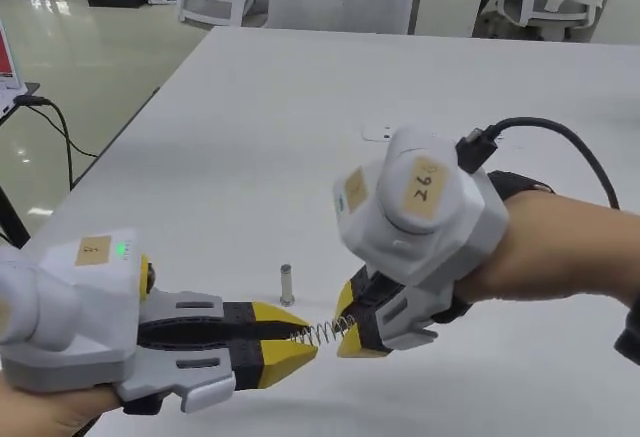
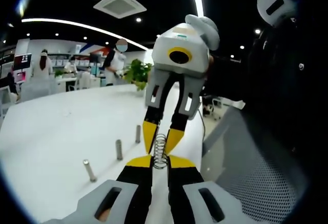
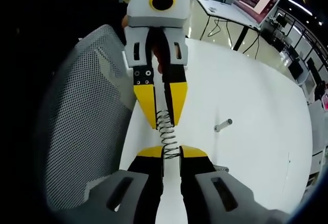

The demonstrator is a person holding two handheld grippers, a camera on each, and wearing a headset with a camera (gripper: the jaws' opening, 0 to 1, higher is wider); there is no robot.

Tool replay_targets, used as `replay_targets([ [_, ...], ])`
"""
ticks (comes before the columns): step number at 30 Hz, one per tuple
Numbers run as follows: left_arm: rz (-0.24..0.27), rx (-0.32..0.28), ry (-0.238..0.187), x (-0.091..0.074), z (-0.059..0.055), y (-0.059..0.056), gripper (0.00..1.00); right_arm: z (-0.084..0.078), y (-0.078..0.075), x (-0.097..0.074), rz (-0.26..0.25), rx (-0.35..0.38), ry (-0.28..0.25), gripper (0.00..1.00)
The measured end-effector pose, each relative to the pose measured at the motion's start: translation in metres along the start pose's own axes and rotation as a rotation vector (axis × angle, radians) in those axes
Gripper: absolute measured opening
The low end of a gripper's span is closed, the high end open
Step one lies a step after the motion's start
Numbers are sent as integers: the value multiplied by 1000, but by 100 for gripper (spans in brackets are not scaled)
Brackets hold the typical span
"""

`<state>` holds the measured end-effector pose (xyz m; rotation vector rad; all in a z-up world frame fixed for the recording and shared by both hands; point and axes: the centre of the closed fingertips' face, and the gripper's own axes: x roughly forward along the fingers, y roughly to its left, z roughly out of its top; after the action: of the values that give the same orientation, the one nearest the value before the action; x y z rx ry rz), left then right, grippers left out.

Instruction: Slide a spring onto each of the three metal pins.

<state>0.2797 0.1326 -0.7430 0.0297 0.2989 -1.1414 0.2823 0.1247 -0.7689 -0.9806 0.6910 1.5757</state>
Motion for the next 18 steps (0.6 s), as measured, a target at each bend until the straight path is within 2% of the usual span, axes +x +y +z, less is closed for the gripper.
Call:
replay_targets([
  [4, 7, 0, 22, 1, -5, 2, 3, 8, 1, -5, 9, 12, -30, 8],
  [10, 9, 8, 29, 2, -6, 1, 3, 12, 2, -6, 12, 7, -32, 8],
  [18, 7, 11, 41, 5, -10, -1, 3, 25, 7, -9, 32, 5, -48, 8],
])
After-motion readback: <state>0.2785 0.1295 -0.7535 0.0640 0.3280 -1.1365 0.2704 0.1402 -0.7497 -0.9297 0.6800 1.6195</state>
